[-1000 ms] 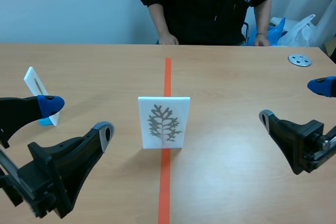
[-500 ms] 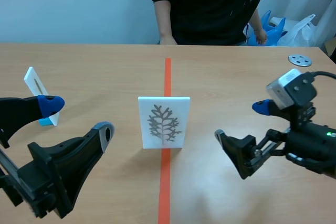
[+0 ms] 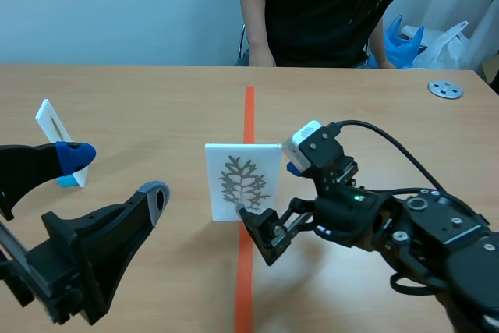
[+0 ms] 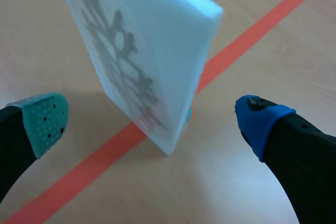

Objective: Sort the leaf by its shape. The table is split by an orange tape line. A compound leaf with several leaflets goes to the left side, a simple leaf with one blade goes to the right side. Return to the home posture when a red brick is placed on the table.

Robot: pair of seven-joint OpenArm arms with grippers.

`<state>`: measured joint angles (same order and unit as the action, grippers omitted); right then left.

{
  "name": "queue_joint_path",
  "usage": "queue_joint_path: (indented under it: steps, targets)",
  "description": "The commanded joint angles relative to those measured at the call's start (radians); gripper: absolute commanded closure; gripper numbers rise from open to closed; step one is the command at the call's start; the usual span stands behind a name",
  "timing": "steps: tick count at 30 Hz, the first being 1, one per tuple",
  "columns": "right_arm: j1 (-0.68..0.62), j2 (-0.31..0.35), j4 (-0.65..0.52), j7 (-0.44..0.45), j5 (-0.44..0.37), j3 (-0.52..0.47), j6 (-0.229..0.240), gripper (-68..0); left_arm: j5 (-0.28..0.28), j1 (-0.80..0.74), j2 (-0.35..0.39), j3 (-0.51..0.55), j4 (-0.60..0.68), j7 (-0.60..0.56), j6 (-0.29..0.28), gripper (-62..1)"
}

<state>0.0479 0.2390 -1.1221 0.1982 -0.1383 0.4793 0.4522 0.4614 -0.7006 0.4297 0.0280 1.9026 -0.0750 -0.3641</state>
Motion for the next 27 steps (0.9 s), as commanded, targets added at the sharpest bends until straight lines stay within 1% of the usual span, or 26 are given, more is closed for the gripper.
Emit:
queue_joint_path:
  steps: [1,2,7,8,10,17,19,22,25,27]
  targets:
    - [0.034,-0.017,0.002,0.018,0.003,0.006,-0.01,-67.9,0.006,0.003,-0.002,0.006,0.006,-0.01,-0.002,-62.3]
    - [0.045,-0.029,0.02,0.021,0.008,0.016,-0.019,-67.9,0.006,0.003,-0.002,0.006,0.006,-0.01,-0.002,-62.3]
    - [0.084,-0.071,0.08,0.031,0.035,0.053,-0.026,-67.9,0.006,0.003,-0.002,0.006,0.006,-0.01,-0.002,-62.3]
    - [0.086,-0.076,0.084,0.031,0.04,0.059,-0.033,-66.1,0.006,0.003,-0.002,0.006,0.006,-0.01,-0.002,-62.3]
    - [0.086,-0.079,0.084,0.034,0.045,0.066,-0.045,-61.2,0.006,0.003,-0.002,0.006,0.006,-0.01,-0.002,-62.3]
    - [0.085,-0.076,0.084,0.037,0.045,0.066,-0.044,-40.1,0.006,0.003,-0.002,0.006,0.006,-0.01,-0.002,-62.3]
    - [0.085,-0.076,0.084,0.038,0.045,0.066,-0.044,-35.8,0.006,0.003,-0.002,0.006,0.006,-0.01,-0.002,-62.3]
    - [0.085,-0.076,0.084,0.037,0.045,0.066,-0.044,-31.2,0.006,0.003,-0.002,0.006,0.006,-0.01,-0.002,-62.3]
    - [0.082,-0.076,0.084,0.037,0.046,0.066,-0.044,-22.6,0.006,0.003,-0.002,0.006,0.006,-0.01,-0.002,-62.3]
    - [0.079,-0.076,0.084,0.037,0.046,0.066,-0.043,-18.2,0.006,0.003,-0.002,0.006,0.006,-0.01,-0.002,-62.3]
